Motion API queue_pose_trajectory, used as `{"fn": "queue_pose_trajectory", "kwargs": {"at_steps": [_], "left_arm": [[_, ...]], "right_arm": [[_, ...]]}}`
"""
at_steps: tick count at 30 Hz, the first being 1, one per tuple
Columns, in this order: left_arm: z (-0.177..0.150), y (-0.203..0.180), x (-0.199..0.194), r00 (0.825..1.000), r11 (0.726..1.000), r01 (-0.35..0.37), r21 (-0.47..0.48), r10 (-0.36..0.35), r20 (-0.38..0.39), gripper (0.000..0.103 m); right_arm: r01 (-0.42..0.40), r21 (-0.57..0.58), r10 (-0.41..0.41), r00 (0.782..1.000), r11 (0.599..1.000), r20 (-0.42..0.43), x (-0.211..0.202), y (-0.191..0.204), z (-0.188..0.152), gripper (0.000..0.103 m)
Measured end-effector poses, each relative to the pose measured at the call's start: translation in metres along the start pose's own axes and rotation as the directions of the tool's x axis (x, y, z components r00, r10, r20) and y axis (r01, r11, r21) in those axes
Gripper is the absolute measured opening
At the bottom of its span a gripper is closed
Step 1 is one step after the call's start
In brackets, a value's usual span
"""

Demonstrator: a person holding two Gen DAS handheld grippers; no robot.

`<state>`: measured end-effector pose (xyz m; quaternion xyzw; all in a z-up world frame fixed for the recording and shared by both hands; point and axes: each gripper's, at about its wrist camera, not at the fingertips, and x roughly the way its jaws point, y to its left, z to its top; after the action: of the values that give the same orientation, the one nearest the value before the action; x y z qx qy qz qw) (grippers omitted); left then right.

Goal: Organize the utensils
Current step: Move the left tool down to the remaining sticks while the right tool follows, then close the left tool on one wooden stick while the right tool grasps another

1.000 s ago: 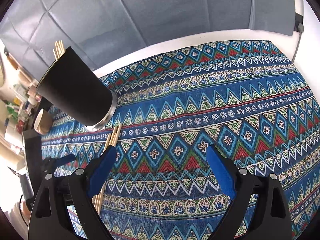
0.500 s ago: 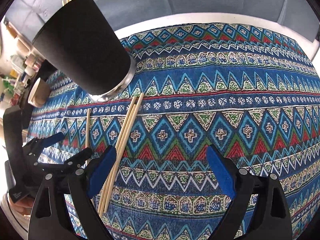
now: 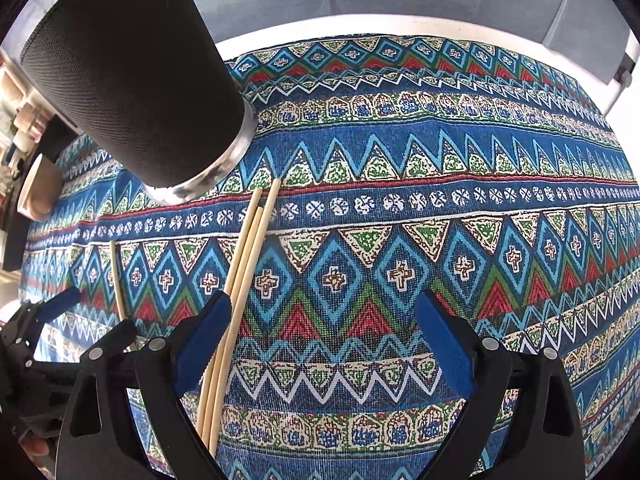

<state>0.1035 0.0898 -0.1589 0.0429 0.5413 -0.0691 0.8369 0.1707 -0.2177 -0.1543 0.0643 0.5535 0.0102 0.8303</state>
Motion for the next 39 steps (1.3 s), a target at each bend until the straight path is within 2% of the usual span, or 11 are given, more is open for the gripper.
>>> {"fn": "queue_pose_trajectory", "kwargs": {"at_steps": [3, 15, 23, 28, 30, 32, 33, 34, 35, 37, 39], "left_arm": [[0.002, 0.007, 0.002, 1.000, 1.000, -0.003, -0.003, 0.003, 0.004, 0.099], [-0.010, 0.013, -0.002, 1.000, 0.998, -0.026, -0.051, 0.026, -0.002, 0.099], [-0.027, -0.001, -0.008, 0.999, 0.995, -0.040, -0.086, 0.041, 0.006, 0.098], [-0.038, 0.003, -0.010, 0.998, 0.990, -0.058, -0.130, 0.054, -0.035, 0.098], [-0.040, 0.005, -0.011, 0.996, 0.981, -0.076, -0.176, 0.066, -0.062, 0.098], [-0.043, 0.005, -0.016, 0.995, 0.973, -0.089, -0.211, 0.077, -0.062, 0.089], [-0.044, 0.004, -0.019, 0.995, 0.973, -0.089, -0.211, 0.079, -0.058, 0.086], [-0.046, 0.000, -0.023, 0.996, 0.976, -0.082, -0.202, 0.074, -0.048, 0.072], [-0.046, -0.006, -0.027, 0.997, 0.980, -0.077, -0.182, 0.071, -0.044, 0.053], [-0.047, -0.010, -0.031, 0.997, 0.988, -0.058, -0.145, 0.050, -0.057, 0.033], [-0.048, -0.005, -0.033, 0.998, 0.991, -0.042, -0.129, 0.035, -0.057, 0.026]], "right_arm": [[0.042, -0.063, -0.041, 0.999, 0.997, 0.014, 0.005, 0.016, -0.002, 0.091], [0.072, 0.021, -0.072, 0.997, 0.997, 0.021, 0.005, -0.003, -0.016, 0.095], [0.115, -0.004, -0.115, 0.992, 0.993, -0.042, 0.020, 0.017, -0.004, 0.096], [0.118, -0.019, -0.119, 0.991, 0.993, -0.054, 0.020, 0.013, -0.009, 0.093], [0.112, -0.033, -0.113, 0.992, 0.993, -0.051, 0.016, 0.015, -0.012, 0.085], [0.092, -0.078, -0.095, 0.995, 0.993, -0.028, 0.001, 0.019, -0.023, 0.052], [0.082, -0.108, -0.084, 0.996, 0.991, -0.023, -0.002, 0.023, -0.025, 0.041], [0.077, -0.133, -0.080, 0.996, 0.988, -0.023, -0.004, 0.026, -0.028, 0.027], [0.078, -0.155, -0.082, 0.996, 0.985, -0.022, -0.006, 0.030, -0.031, 0.020], [0.081, -0.171, -0.086, 0.996, 0.982, -0.023, -0.007, 0.029, -0.033, 0.015], [0.090, -0.159, -0.096, 0.995, 0.983, -0.034, -0.008, 0.025, -0.036, 0.005]]}}
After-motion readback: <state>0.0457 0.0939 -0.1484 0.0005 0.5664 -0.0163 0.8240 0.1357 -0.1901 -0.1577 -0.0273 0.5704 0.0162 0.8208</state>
